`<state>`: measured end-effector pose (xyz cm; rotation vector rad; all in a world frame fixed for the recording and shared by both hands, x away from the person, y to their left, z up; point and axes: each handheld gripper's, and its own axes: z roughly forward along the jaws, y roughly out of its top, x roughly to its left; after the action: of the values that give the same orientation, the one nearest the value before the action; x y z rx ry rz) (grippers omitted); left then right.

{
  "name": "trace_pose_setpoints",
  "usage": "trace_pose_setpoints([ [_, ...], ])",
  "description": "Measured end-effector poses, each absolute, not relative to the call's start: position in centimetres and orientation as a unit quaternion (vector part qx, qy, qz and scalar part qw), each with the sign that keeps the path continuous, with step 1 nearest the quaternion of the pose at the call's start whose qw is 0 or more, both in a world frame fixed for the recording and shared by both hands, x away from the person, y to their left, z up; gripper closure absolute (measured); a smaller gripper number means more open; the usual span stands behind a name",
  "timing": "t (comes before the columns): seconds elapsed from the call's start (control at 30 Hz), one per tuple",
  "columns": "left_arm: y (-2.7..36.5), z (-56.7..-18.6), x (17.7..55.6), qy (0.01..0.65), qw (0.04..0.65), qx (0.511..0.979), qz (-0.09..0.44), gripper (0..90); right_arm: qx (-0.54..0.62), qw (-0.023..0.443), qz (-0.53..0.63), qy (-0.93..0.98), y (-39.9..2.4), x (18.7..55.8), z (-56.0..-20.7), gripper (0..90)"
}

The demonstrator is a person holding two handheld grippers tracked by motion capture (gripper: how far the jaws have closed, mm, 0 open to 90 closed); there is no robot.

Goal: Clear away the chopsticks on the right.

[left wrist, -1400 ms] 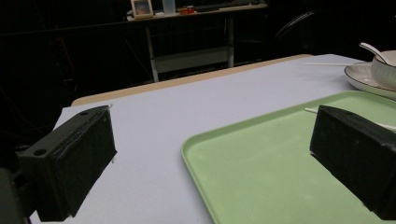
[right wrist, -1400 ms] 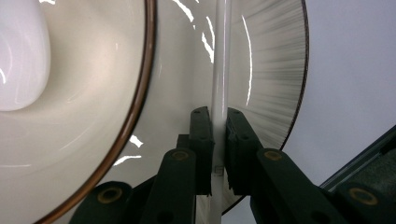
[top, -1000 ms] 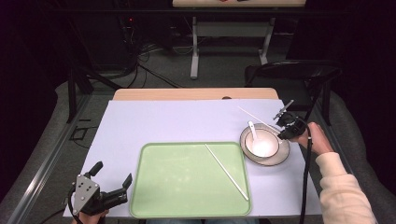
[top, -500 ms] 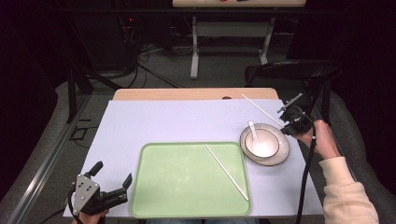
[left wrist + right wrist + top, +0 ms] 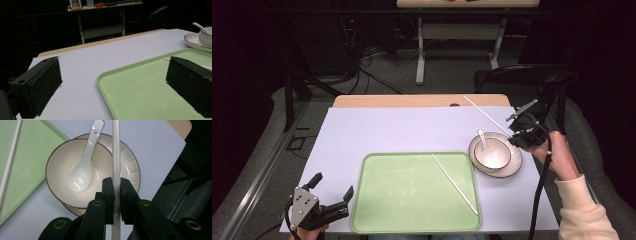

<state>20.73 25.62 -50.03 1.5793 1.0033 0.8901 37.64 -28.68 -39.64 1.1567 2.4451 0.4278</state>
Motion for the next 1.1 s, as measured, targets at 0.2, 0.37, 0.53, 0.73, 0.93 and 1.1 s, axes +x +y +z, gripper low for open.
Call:
trace_pose_setpoints([
  [0.2, 25.6, -50.0, 20.7, 0.416, 0.510, 0.656, 0.370, 0.0, 0.405, 0.191, 0.157, 0.880, -27.0, 36.5, -40.2, 83.4],
  [0.37, 25.6, -50.0, 20.7, 0.416, 0.509, 0.657, 0.370, 0.0, 0.401, 0.182, 0.167, 0.882, -26.0, 35.7, -40.7, 83.4],
  [0.53, 25.6, -50.0, 20.7, 0.417, 0.510, 0.655, 0.370, 0.0, 0.400, 0.175, 0.170, 0.883, -25.3, 35.1, -41.4, 83.4],
  [0.73, 25.6, -50.0, 20.7, 0.416, 0.511, 0.655, 0.370, 0.0, 0.399, 0.165, 0.166, 0.887, -24.5, 34.4, -42.3, 83.5],
  [0.93, 25.6, -50.0, 20.7, 0.416, 0.511, 0.655, 0.370, 0.1, 0.396, 0.159, 0.161, 0.890, -23.9, 33.4, -43.2, 83.5],
  [1.1, 25.6, -50.0, 20.7, 0.416, 0.510, 0.656, 0.370, 0.0, 0.393, 0.152, 0.159, 0.893, -23.4, 32.8, -44.0, 83.5],
])
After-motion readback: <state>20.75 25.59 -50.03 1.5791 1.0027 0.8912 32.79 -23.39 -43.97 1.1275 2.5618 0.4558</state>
